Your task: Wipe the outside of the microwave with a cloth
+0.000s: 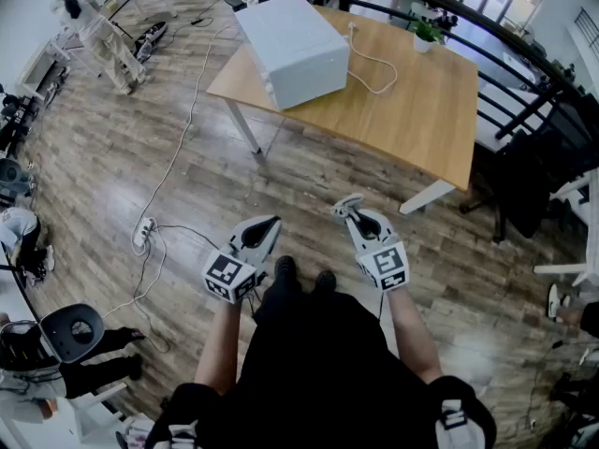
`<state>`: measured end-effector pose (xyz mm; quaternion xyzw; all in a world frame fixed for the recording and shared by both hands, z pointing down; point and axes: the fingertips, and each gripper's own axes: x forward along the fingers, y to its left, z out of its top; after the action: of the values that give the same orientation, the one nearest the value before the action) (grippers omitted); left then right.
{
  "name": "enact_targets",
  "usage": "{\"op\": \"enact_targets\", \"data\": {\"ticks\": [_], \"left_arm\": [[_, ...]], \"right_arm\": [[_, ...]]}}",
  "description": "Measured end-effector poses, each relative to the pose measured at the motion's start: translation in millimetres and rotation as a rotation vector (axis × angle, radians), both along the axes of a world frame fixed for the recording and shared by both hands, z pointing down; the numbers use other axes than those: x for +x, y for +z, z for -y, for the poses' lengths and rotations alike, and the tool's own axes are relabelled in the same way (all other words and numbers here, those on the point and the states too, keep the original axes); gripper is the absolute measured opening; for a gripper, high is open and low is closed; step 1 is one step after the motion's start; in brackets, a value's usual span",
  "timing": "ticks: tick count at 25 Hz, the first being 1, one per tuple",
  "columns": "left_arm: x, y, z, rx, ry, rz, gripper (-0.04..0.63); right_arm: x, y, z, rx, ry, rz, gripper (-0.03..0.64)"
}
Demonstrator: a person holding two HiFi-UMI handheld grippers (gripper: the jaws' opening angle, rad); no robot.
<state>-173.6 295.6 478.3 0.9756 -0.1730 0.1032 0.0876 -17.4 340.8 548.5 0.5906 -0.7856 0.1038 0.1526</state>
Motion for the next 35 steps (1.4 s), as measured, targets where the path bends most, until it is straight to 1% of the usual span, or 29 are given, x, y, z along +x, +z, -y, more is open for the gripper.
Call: {"op": "enact_targets", "data": {"ticks": [7, 18, 22, 28, 35], "left_arm": [[9.1, 0.2, 5.4, -0.014, -0.023, -0.014, 0.0], [11.1, 7.9, -1.3, -0.025, -0.05, 0.008, 0.0], [10.4, 6.4, 6.1, -0.017, -0.056, 0.01, 0.0], [12.5, 5.5, 27.0, -0.021, -0.045, -0.005, 0.0], [19.0, 4.3, 55.1, -0.034, -0.028, -0.022, 0.0]], "right_arm": [[7.5, 2.4, 2.2, 0.001, -0.015, 0.025, 0.028], [14.2, 10.1, 10.2, -0.01, -0.03, 0.023, 0.028], [14.8, 11.5, 16.9, -0.023, -0.03, 0.015, 0.029], [10.0, 3.5, 39.7, 0.021, -0.049, 0.013, 0.029], [10.7, 7.9, 64.3, -0.016, -0.033, 0.007, 0.029]]}}
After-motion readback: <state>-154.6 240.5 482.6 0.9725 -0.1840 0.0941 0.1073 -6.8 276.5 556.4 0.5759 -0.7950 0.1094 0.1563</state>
